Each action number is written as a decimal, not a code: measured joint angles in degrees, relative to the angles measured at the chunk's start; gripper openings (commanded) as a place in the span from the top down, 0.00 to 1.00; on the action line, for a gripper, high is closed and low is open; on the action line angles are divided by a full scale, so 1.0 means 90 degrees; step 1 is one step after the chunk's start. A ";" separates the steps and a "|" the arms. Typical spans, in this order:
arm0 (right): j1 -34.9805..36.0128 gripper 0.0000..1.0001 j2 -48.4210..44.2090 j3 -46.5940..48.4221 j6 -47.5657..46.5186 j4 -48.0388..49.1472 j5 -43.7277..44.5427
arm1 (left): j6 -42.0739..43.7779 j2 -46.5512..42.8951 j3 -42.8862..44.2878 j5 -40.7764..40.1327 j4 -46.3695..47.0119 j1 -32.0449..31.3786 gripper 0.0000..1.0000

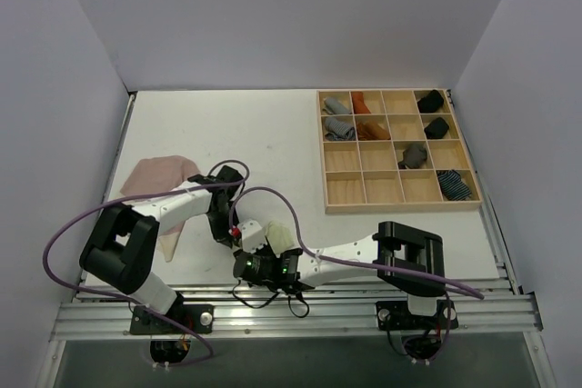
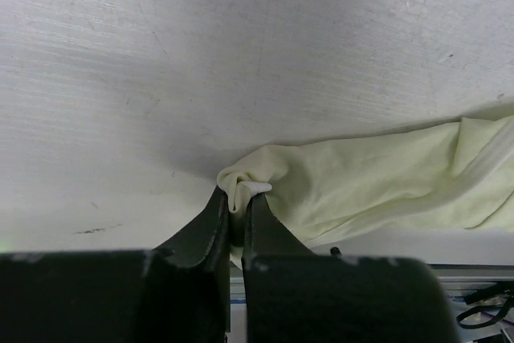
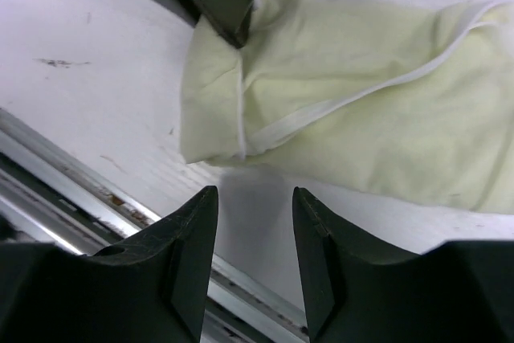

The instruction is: Roll the underwear

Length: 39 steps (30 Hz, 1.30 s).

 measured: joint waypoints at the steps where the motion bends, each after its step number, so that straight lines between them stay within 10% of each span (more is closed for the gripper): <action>1: 0.0012 0.62 0.0000 0.0087 -0.0107 -0.0185 0.0121 | -0.0010 0.0027 0.0029 -0.0019 -0.0051 -0.0015 0.98; 32: 0.0177 0.62 0.1146 0.1486 -0.2569 -0.0155 0.0476 | -0.0036 0.1020 0.0940 0.0066 -0.0984 -0.0083 0.98; 39: 0.0177 0.84 0.1297 0.1656 -0.2514 -0.0374 0.0850 | -0.0044 0.1071 0.0988 0.0070 -0.1030 -0.0083 0.98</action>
